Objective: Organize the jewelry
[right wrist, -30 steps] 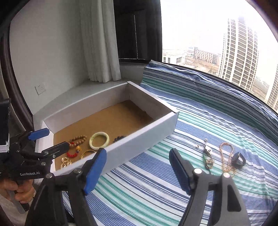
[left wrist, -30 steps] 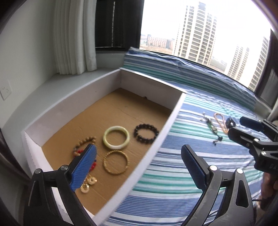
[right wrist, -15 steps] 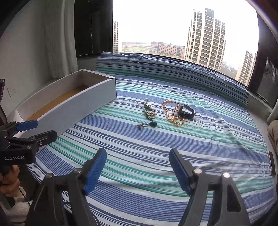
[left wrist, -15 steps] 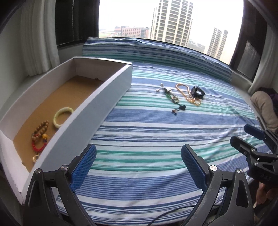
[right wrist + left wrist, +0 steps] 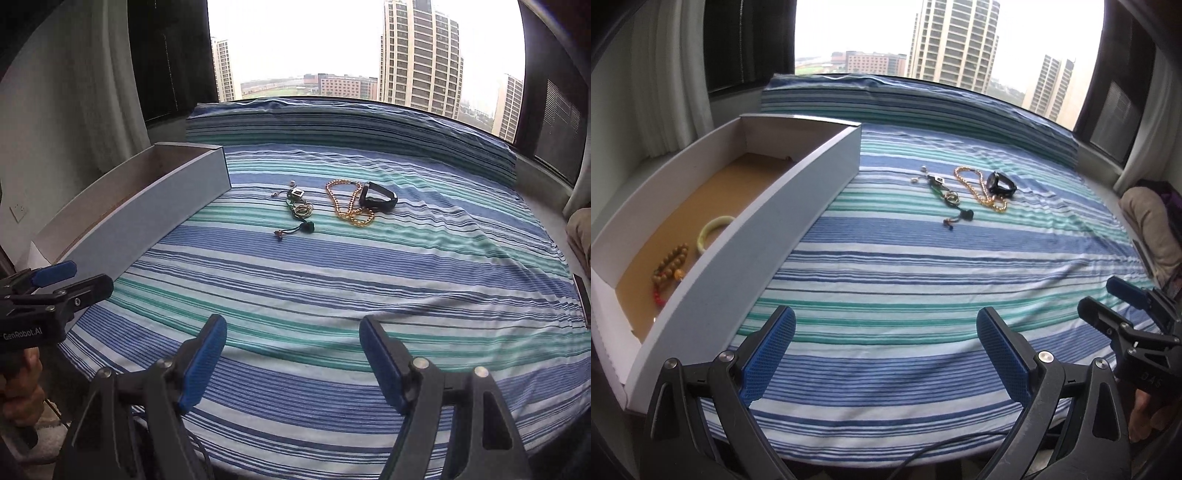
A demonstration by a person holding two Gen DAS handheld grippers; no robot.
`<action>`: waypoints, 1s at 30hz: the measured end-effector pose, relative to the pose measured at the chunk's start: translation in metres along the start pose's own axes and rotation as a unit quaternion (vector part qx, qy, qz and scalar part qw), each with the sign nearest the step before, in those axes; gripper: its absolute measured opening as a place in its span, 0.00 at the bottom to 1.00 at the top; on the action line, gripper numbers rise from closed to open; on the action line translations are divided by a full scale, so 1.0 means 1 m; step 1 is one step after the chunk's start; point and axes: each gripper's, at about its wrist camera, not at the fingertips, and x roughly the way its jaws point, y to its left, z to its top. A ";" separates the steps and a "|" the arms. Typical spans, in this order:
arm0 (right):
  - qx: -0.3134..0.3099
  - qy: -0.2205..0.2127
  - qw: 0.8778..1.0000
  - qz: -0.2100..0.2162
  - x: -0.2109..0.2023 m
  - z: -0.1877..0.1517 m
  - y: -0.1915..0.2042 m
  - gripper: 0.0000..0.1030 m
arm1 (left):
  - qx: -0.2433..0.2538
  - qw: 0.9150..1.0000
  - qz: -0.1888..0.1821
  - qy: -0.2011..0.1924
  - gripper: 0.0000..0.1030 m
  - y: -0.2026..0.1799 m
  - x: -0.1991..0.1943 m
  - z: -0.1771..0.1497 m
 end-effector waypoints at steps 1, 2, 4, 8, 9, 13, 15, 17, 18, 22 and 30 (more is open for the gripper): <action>-0.004 -0.003 1.000 -0.001 -0.002 0.000 0.002 0.74 | 0.001 1.000 0.001 -0.001 0.96 0.000 -0.001 0.000; -0.007 -0.005 1.000 -0.002 -0.004 0.000 0.003 0.74 | 0.001 1.000 0.002 -0.001 0.96 -0.001 -0.001 0.000; -0.011 -0.010 1.000 0.000 -0.007 0.000 0.005 0.74 | 0.002 1.000 0.003 0.001 0.96 -0.001 0.000 0.000; -0.010 -0.009 1.000 0.003 -0.008 0.000 0.005 0.74 | 0.001 1.000 0.008 0.000 0.96 -0.001 -0.001 -0.002; -0.010 -0.007 1.000 0.003 -0.007 -0.001 0.004 0.74 | 0.000 1.000 0.010 0.000 0.96 0.000 0.000 -0.003; -0.001 0.004 1.000 0.004 -0.002 -0.004 -0.001 0.74 | -0.005 1.000 0.010 0.007 0.96 0.001 0.004 -0.002; 0.001 0.005 1.000 0.003 -0.002 -0.004 -0.003 0.74 | -0.004 1.000 0.011 0.009 0.96 0.000 0.006 -0.001; 0.005 0.005 1.000 0.001 -0.002 -0.004 -0.005 0.74 | -0.002 1.000 0.010 0.010 0.96 -0.003 0.008 0.001; 0.007 0.005 1.000 0.001 -0.002 -0.004 -0.007 0.74 | 0.000 1.000 0.009 0.009 0.96 -0.005 0.008 0.002; 0.012 0.009 1.000 -0.004 0.000 -0.004 -0.013 0.74 | 0.007 1.000 0.007 0.015 0.97 -0.013 0.016 0.005; 0.032 0.029 0.999 -0.009 0.016 -0.007 -0.031 0.74 | 0.021 0.999 0.010 0.049 0.97 -0.025 0.045 0.004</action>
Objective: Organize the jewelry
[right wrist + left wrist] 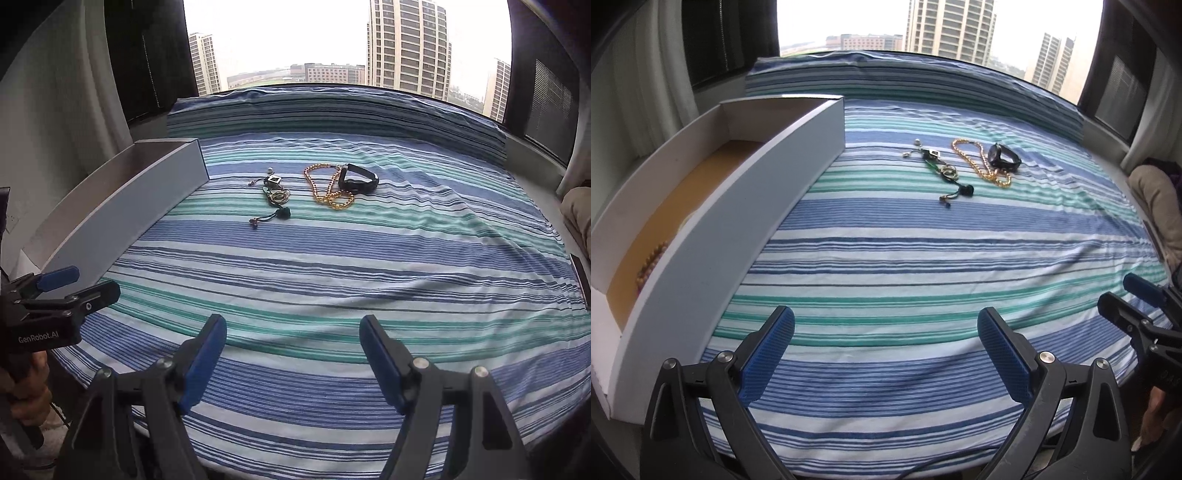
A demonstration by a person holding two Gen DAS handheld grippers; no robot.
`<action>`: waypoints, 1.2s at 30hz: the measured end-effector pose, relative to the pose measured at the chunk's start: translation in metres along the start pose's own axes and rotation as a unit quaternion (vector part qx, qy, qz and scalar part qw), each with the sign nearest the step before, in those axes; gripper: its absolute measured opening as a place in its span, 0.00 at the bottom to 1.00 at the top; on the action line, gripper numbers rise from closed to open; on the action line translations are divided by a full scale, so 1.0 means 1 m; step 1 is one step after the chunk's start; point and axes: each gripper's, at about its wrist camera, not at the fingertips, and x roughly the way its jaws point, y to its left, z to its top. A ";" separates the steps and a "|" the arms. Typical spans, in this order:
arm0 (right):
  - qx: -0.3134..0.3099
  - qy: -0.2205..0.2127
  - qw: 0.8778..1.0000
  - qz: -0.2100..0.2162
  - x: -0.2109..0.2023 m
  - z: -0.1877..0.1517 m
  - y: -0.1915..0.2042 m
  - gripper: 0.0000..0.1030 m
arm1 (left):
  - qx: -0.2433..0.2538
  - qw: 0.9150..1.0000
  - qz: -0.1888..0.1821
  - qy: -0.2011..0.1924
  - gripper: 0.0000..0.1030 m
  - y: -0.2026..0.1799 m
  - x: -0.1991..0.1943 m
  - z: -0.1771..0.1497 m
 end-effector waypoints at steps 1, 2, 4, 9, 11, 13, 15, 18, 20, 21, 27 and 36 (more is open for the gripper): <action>0.002 0.004 1.000 0.000 0.003 -0.001 -0.003 0.74 | 0.001 1.000 0.000 0.004 0.97 -0.001 0.003 0.001; 0.005 0.008 1.000 0.001 0.006 -0.001 -0.004 0.74 | 0.001 1.000 -0.001 0.007 0.97 -0.002 0.007 0.002; 0.009 0.013 1.000 0.003 0.011 -0.002 -0.008 0.74 | 0.002 1.000 -0.003 0.013 0.97 -0.005 0.014 0.006; 0.018 0.019 1.000 0.005 0.020 -0.002 -0.017 0.74 | 0.006 1.000 -0.012 0.023 0.97 -0.019 0.035 0.024; 0.024 0.021 0.999 0.003 0.022 -0.002 -0.021 0.74 | 0.009 0.999 -0.020 0.023 0.97 -0.028 0.046 0.034; 0.030 0.024 0.999 0.002 0.025 -0.003 -0.028 0.74 | 0.009 0.999 -0.035 0.021 0.97 -0.039 0.060 0.047; 0.038 0.028 0.999 0.001 0.029 -0.004 -0.034 0.74 | 0.007 0.999 -0.050 0.016 0.96 -0.052 0.077 0.063; 0.046 0.029 0.999 0.003 0.032 -0.005 -0.042 0.74 | 0.015 0.999 -0.045 0.014 0.96 -0.075 0.108 0.086; 0.047 0.029 0.998 0.002 0.032 -0.006 -0.046 0.74 | 0.020 0.999 -0.035 0.011 0.96 -0.089 0.129 0.100; 0.048 0.029 0.998 0.001 0.033 -0.006 -0.048 0.74 | 0.019 0.999 -0.033 0.010 0.96 -0.094 0.139 0.105; 0.055 0.024 0.998 -0.002 0.031 -0.007 -0.061 0.74 | -0.006 0.999 -0.019 0.030 0.96 -0.106 0.190 0.125; 0.070 0.029 0.997 -0.004 0.034 -0.013 -0.074 0.74 | 0.019 0.999 -0.028 0.010 0.20 -0.095 0.185 0.104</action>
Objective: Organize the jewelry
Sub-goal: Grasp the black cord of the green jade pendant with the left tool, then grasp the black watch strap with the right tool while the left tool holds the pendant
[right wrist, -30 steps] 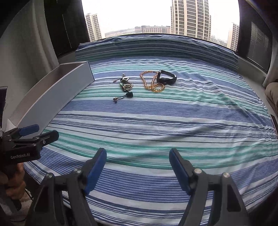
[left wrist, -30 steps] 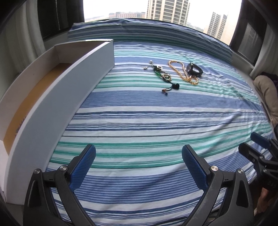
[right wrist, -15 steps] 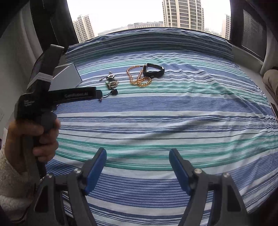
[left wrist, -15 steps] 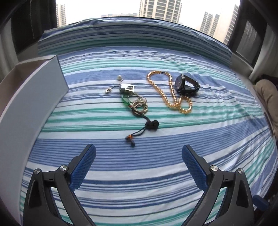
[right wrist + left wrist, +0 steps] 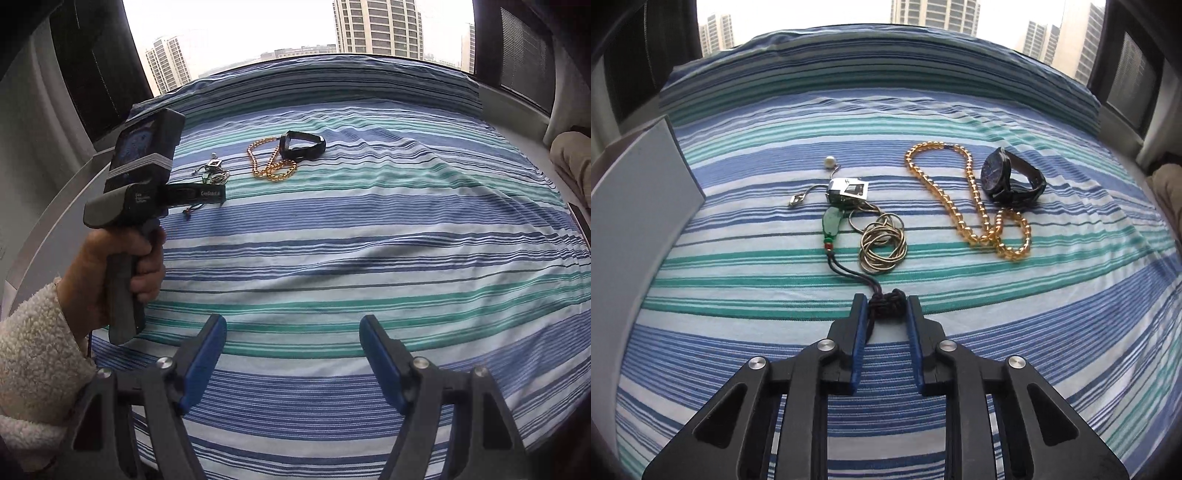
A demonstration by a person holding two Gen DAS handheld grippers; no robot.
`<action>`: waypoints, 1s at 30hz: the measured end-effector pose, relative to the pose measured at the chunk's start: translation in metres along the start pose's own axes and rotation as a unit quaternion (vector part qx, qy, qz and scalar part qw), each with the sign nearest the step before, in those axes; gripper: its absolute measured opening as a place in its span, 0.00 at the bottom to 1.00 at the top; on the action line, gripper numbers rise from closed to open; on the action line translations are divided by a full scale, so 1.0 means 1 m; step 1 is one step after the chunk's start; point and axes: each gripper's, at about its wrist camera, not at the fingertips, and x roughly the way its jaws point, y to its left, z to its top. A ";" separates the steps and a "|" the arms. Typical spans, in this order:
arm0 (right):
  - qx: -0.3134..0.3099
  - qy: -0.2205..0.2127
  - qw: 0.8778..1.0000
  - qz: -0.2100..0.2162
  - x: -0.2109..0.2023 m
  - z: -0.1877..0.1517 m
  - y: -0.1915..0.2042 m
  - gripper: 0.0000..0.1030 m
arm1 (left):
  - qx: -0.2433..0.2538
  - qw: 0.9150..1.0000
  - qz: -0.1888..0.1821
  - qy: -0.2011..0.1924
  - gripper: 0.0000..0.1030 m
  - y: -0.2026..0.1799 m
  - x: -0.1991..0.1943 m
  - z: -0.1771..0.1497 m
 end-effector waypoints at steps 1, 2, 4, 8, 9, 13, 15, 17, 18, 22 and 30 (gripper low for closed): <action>0.001 0.000 1.000 0.000 0.000 0.000 0.000 0.74 | -0.013 1.000 -0.014 0.000 0.19 0.009 -0.004 -0.004; 0.001 -0.001 1.000 0.000 0.000 0.000 0.000 0.74 | -0.023 0.999 -0.022 0.003 0.19 0.017 -0.008 -0.007; 0.001 -0.003 1.000 0.001 -0.001 0.000 0.001 0.74 | -0.032 0.999 -0.031 0.008 0.19 0.033 -0.018 -0.017; -0.002 -0.001 1.000 0.002 -0.001 0.000 0.004 0.74 | -0.037 0.998 -0.037 0.023 0.19 0.064 -0.040 -0.041; -0.003 0.001 1.000 0.003 -0.001 0.000 0.005 0.74 | -0.037 0.998 -0.037 0.026 0.19 0.069 -0.046 -0.049; -0.006 0.006 1.000 0.008 0.000 0.002 0.012 0.74 | -0.039 0.998 -0.038 0.037 0.19 0.085 -0.068 -0.073; -0.009 0.011 1.000 0.022 0.001 0.008 0.014 0.74 | -0.040 0.998 -0.035 0.043 0.19 0.092 -0.077 -0.084; -0.002 0.020 0.998 0.053 0.004 0.021 0.011 0.74 | -0.043 0.998 -0.035 0.044 0.19 0.099 -0.083 -0.094; 0.005 0.024 0.997 0.069 0.006 0.031 0.008 0.74 | -0.044 0.998 -0.034 0.042 0.19 0.102 -0.086 -0.097; 0.023 0.015 0.997 0.079 0.025 0.093 -0.011 0.74 | -0.062 0.997 -0.041 0.033 0.19 0.115 -0.094 -0.107; 0.043 0.058 0.992 0.101 0.140 0.219 -0.019 0.50 | -0.043 0.998 -0.016 0.034 0.19 0.109 -0.096 -0.108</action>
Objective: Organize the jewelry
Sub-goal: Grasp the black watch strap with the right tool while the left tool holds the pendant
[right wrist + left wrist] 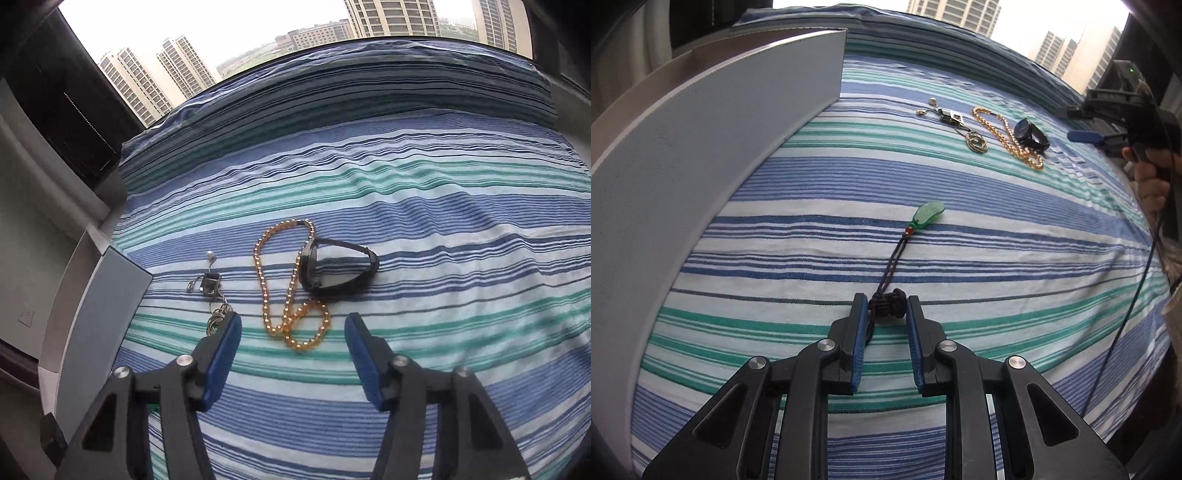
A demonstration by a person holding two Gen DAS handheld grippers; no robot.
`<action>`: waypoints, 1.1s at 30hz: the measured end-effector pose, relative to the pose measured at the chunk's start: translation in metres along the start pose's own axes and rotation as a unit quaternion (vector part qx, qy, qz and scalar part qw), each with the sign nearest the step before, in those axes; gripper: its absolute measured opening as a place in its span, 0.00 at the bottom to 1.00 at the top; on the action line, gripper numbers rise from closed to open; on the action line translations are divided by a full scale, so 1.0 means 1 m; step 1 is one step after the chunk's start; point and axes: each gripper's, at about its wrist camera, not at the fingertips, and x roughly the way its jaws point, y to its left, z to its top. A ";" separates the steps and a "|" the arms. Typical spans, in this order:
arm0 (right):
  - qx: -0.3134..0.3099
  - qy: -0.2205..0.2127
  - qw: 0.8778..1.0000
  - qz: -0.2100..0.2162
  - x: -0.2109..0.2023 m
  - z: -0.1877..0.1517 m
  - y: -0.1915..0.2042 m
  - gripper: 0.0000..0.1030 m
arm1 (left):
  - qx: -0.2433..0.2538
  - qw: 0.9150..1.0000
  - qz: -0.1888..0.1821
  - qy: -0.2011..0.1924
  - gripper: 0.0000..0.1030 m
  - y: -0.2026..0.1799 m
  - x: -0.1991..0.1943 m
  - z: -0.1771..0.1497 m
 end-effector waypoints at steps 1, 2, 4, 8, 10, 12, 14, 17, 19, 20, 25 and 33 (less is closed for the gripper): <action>0.008 0.010 1.000 -0.004 0.015 0.010 0.001 0.45 | 0.004 1.000 0.004 0.001 0.19 -0.001 0.000 0.000; 0.015 0.016 1.000 -0.009 0.029 0.017 0.001 0.45 | 0.008 1.000 0.007 0.001 0.19 -0.002 0.000 0.000; 0.023 0.033 0.999 -0.020 0.053 0.026 0.005 0.41 | 0.013 1.000 0.009 0.001 0.19 -0.002 0.001 0.000; 0.007 0.046 0.997 -0.063 0.085 0.028 0.012 0.18 | 0.016 1.000 0.007 0.001 0.19 -0.002 0.000 0.000; 0.001 0.043 0.996 -0.078 0.091 0.027 0.012 0.12 | 0.017 1.000 0.010 0.002 0.19 -0.003 0.000 0.000; -0.007 0.035 0.996 -0.083 0.086 0.021 0.014 0.11 | 0.022 1.000 0.015 0.001 0.19 -0.004 0.000 0.000; -0.010 0.020 0.996 -0.086 0.073 0.014 0.015 0.11 | 0.029 0.999 0.020 0.001 0.19 -0.007 0.001 0.000; -0.036 -0.002 0.996 -0.082 0.040 -0.001 0.022 0.11 | 0.034 0.999 0.026 -0.002 0.19 -0.009 0.002 -0.001; -0.066 -0.012 0.994 -0.085 0.016 -0.015 0.032 0.11 | 0.037 0.999 0.032 -0.004 0.19 -0.011 0.002 -0.002; -0.078 -0.012 0.994 -0.082 0.005 -0.024 0.036 0.11 | 0.039 0.999 0.035 -0.004 0.19 -0.012 0.003 -0.001; -0.134 0.018 0.989 -0.060 -0.028 -0.068 0.059 0.11 | 0.042 0.998 0.041 -0.004 0.19 -0.013 0.003 -0.001; -0.217 0.081 0.971 -0.049 -0.028 -0.156 0.094 0.11 | 0.043 0.998 0.045 -0.004 0.19 -0.017 0.003 -0.002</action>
